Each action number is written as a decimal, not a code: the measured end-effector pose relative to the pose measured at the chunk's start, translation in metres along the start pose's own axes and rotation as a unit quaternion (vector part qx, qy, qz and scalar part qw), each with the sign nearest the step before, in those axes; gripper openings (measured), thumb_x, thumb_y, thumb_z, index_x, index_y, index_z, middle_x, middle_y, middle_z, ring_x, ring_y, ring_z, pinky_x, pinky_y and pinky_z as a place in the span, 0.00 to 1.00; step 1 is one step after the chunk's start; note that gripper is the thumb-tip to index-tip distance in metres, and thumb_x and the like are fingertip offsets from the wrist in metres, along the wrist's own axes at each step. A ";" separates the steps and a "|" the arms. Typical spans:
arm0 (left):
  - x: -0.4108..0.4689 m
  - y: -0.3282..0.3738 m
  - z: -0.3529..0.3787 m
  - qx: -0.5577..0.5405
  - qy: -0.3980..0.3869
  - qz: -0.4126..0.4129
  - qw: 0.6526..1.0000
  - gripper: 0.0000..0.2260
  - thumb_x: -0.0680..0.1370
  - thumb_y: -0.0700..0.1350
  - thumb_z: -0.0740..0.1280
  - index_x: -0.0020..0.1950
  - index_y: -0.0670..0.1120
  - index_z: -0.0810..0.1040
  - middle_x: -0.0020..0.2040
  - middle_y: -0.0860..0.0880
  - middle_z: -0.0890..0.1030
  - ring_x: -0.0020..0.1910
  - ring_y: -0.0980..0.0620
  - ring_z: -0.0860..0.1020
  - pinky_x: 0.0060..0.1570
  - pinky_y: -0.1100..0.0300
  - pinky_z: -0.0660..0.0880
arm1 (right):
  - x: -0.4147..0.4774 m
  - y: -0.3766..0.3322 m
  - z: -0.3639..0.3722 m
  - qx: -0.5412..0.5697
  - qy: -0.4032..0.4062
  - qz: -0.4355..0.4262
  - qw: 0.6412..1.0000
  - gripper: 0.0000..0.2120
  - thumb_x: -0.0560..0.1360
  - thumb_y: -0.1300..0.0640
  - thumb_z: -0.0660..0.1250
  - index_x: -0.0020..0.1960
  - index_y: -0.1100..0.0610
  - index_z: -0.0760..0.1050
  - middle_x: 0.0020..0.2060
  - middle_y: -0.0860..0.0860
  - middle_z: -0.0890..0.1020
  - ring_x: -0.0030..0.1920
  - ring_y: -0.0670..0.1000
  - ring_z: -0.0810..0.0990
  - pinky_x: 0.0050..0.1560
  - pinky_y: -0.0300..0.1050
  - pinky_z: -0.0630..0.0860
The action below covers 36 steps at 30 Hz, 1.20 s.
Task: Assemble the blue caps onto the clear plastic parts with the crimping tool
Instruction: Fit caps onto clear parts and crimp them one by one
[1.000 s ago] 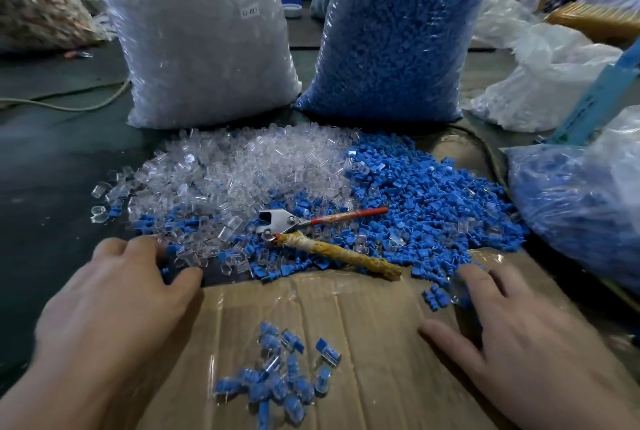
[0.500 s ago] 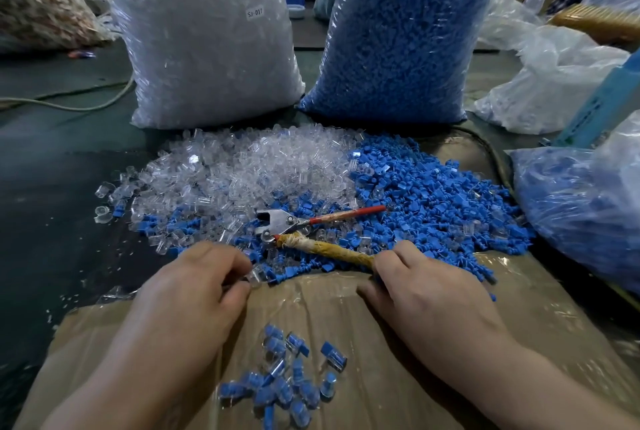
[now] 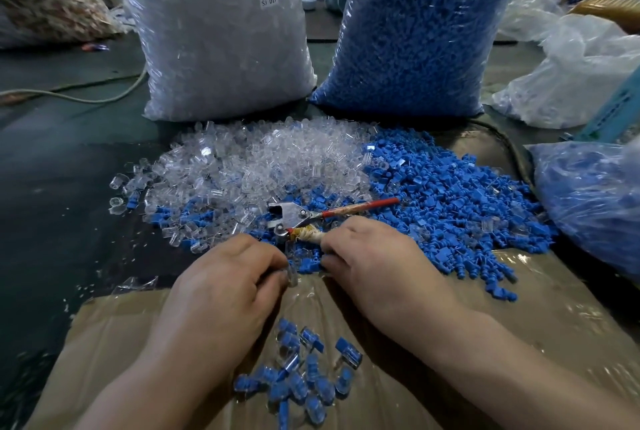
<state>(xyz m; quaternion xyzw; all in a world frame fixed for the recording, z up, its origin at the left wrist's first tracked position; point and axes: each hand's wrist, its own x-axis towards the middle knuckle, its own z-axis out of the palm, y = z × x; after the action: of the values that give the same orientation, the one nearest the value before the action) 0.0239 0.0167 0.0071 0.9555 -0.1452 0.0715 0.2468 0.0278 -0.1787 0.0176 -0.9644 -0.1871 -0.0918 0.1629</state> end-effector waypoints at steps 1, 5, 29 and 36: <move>0.000 0.000 0.001 -0.003 0.007 -0.006 1.000 0.04 0.76 0.52 0.68 0.48 0.57 0.82 0.44 0.62 0.78 0.44 0.62 0.76 0.44 0.67 0.69 | 0.002 0.000 -0.002 0.032 0.003 0.019 0.999 0.06 0.81 0.51 0.61 0.52 0.50 0.76 0.46 0.44 0.75 0.47 0.45 0.72 0.49 0.42 0.70; 0.001 0.002 0.000 -0.052 0.059 -0.040 0.996 0.04 0.76 0.52 0.66 0.46 0.59 0.80 0.42 0.65 0.77 0.46 0.68 0.75 0.41 0.72 0.65 | 0.005 0.003 -0.015 0.227 0.042 0.126 0.965 0.04 0.79 0.50 0.65 0.47 0.45 0.78 0.37 0.44 0.80 0.35 0.43 0.76 0.36 0.40 0.75; -0.002 0.001 0.010 -0.426 0.057 -0.175 0.886 0.10 0.66 0.51 0.71 0.46 0.57 0.84 0.36 0.47 0.85 0.32 0.51 0.84 0.31 0.63 0.79 | -0.016 0.022 -0.049 0.102 0.118 0.082 0.984 0.07 0.74 0.46 0.61 0.50 0.44 0.75 0.41 0.39 0.75 0.41 0.41 0.75 0.43 0.42 0.76; -0.001 0.004 0.004 -0.338 0.060 -0.161 0.926 0.13 0.65 0.62 0.66 0.45 0.59 0.82 0.34 0.52 0.84 0.29 0.57 0.80 0.28 0.63 0.74 | -0.016 0.009 -0.033 -0.111 -0.134 0.084 0.981 0.16 0.77 0.34 0.55 0.53 0.44 0.70 0.39 0.43 0.72 0.40 0.50 0.74 0.37 0.47 0.74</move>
<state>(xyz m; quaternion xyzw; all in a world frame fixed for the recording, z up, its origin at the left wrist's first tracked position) 0.0223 0.0113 0.0054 0.8201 0.0101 0.0347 0.5711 0.0126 -0.2036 0.0423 -0.9924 -0.1139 0.0321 0.0350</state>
